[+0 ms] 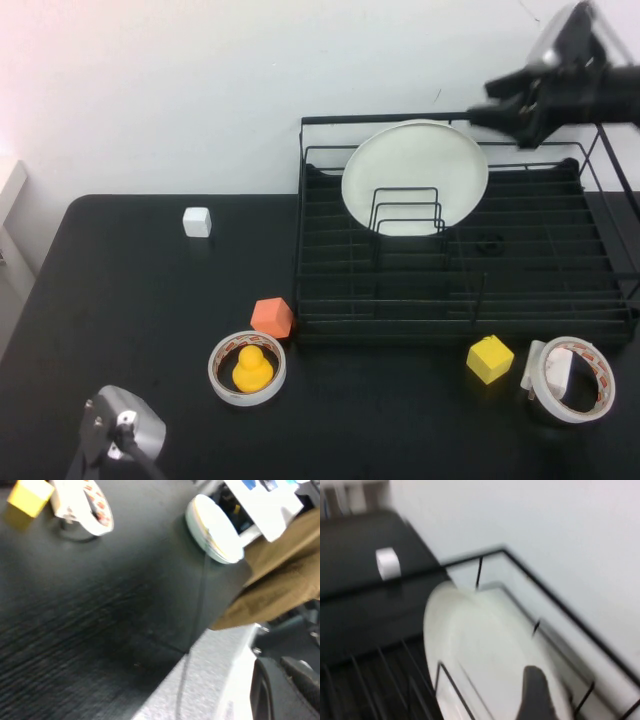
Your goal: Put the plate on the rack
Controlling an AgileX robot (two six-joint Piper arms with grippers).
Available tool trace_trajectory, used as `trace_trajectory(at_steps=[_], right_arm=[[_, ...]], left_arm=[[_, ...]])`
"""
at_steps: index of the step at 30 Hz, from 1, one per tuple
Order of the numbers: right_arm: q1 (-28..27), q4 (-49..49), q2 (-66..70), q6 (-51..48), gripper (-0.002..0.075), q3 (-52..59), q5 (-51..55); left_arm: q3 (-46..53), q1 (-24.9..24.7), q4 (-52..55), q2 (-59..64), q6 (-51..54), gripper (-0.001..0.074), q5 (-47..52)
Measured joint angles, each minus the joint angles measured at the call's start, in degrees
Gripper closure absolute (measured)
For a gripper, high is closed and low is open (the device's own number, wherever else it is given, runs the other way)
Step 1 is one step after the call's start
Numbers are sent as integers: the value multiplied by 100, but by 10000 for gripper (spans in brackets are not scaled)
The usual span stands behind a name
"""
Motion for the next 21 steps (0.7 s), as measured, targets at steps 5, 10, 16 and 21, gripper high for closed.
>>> trace_trajectory(at_steps=[5, 10, 16, 21], right_arm=[[-315, 9, -626, 500, 295, 0, 899], [-707, -76, -1374, 1400, 465, 0, 1922], [-963, -714, -2346, 2373, 698, 0, 2154], [-949, -1217, -3431, 2497, 718, 207, 2223]], left_arm=[[0, 0, 0, 0, 0, 736, -607], [0, 0, 0, -117, 224, 736, -1080], [25, 0, -12, -1048, 333, 736, -2134], [35, 0, 28, -2240, 345, 736, -3209]])
